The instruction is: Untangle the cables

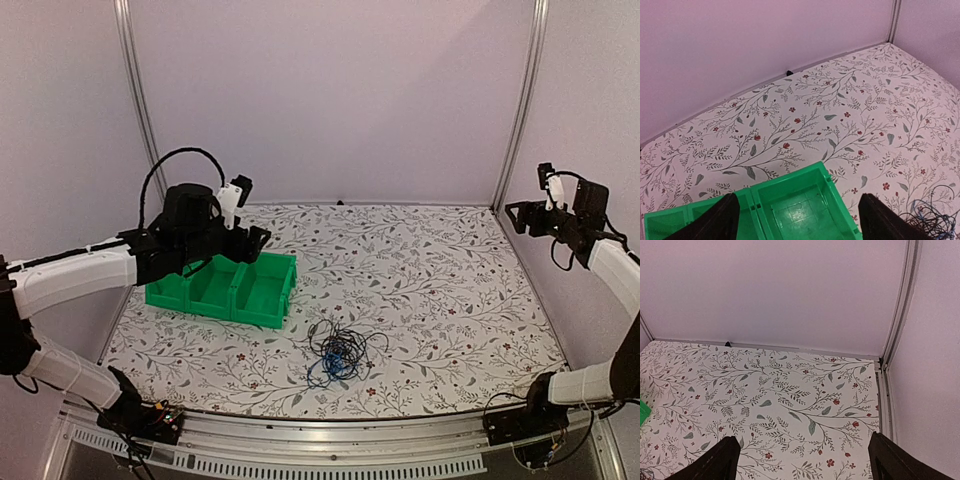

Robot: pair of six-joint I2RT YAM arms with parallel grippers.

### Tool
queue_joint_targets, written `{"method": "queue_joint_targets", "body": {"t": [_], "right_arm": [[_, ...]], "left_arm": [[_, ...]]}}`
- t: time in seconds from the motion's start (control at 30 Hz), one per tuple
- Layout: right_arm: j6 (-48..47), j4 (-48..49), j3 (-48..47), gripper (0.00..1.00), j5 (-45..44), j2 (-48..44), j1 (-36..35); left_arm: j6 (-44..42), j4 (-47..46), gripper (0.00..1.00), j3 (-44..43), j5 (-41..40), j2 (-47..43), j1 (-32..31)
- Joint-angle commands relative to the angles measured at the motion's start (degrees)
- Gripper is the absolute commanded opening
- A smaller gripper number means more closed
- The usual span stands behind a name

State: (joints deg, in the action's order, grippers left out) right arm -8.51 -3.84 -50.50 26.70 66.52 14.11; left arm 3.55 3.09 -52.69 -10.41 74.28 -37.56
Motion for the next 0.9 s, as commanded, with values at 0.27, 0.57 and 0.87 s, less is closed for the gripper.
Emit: {"method": "queue_joint_targets", "body": {"t": [0.27,0.57,0.87], "right_arm": [[-13.3,-2.9,3.7,0.76,13.8,-0.3,-5.7],[-26.5,-16.0,1.5,0.66,12.7,4.8,-27.3],[-34.2,-18.9,5.3,0.62,10.3,9.9,-44.4]], "left_arm": [[-1.6,-2.7,0.66,-10.4,17.4,14.0,-6.5],[3.8,3.3,0.73,-19.1,30.4,25.8,-9.8],[3.5,9.7,0.7,-23.4,29.5,30.4,-10.1]]}}
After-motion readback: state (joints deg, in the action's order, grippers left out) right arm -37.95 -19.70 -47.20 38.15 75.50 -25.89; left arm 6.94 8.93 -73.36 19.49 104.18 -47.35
